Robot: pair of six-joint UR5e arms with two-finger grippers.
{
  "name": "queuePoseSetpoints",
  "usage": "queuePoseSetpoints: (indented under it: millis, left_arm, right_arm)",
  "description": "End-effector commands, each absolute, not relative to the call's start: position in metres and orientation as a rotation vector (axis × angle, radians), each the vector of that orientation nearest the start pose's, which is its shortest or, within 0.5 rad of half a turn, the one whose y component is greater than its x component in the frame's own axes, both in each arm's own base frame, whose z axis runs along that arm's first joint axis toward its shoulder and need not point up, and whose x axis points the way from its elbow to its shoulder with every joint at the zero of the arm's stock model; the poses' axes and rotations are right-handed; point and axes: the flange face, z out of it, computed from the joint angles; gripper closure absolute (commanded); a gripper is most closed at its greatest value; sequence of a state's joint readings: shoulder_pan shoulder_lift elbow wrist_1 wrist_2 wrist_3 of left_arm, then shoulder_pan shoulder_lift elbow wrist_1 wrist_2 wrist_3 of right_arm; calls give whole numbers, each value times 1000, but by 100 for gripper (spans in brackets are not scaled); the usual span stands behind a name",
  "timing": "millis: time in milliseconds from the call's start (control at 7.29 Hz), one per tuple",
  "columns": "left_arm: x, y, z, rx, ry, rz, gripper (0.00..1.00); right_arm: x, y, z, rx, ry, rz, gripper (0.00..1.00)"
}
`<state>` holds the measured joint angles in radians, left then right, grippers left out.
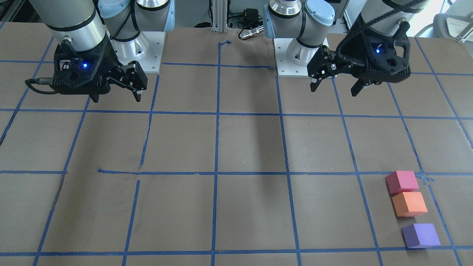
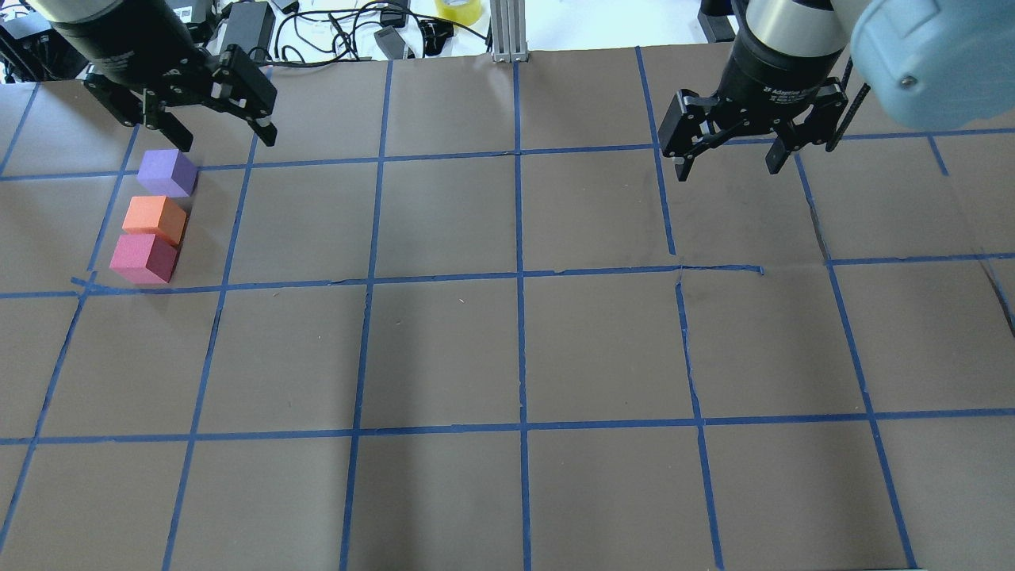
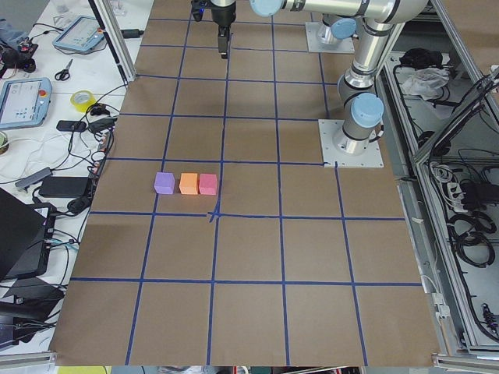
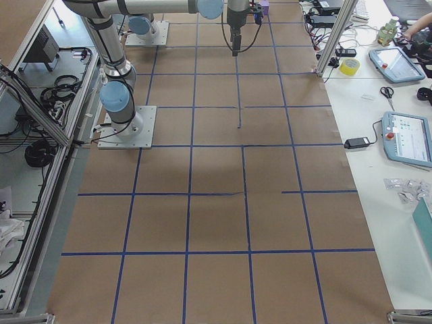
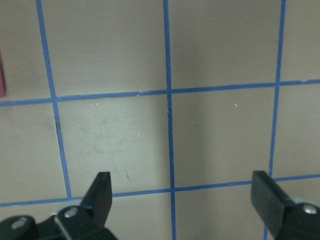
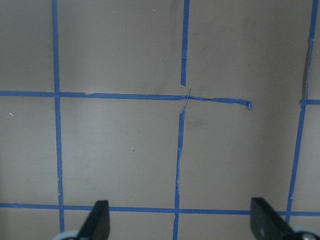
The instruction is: Arrange blocks in a line
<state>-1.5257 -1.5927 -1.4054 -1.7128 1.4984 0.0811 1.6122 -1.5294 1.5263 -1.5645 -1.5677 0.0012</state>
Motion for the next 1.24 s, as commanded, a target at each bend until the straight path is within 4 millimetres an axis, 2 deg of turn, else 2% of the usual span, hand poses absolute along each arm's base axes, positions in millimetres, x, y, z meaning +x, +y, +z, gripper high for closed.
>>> queuePoseSetpoints:
  millis: [0, 275, 549, 1098]
  left_arm:
    - [-118, -475, 557, 53, 3144, 36, 0]
    - [-126, -479, 558, 68, 3182, 12, 0]
    - [-125, -476, 567, 88, 3177, -20, 0]
    - [-124, -466, 572, 81, 3170, -41, 0]
  right_arm:
    - [155, -503, 489, -65, 3138, 3, 0]
    - [155, -503, 488, -70, 3138, 5, 0]
    - [155, -504, 489, -67, 3136, 0, 0]
    - [154, -504, 490, -60, 3133, 0, 0]
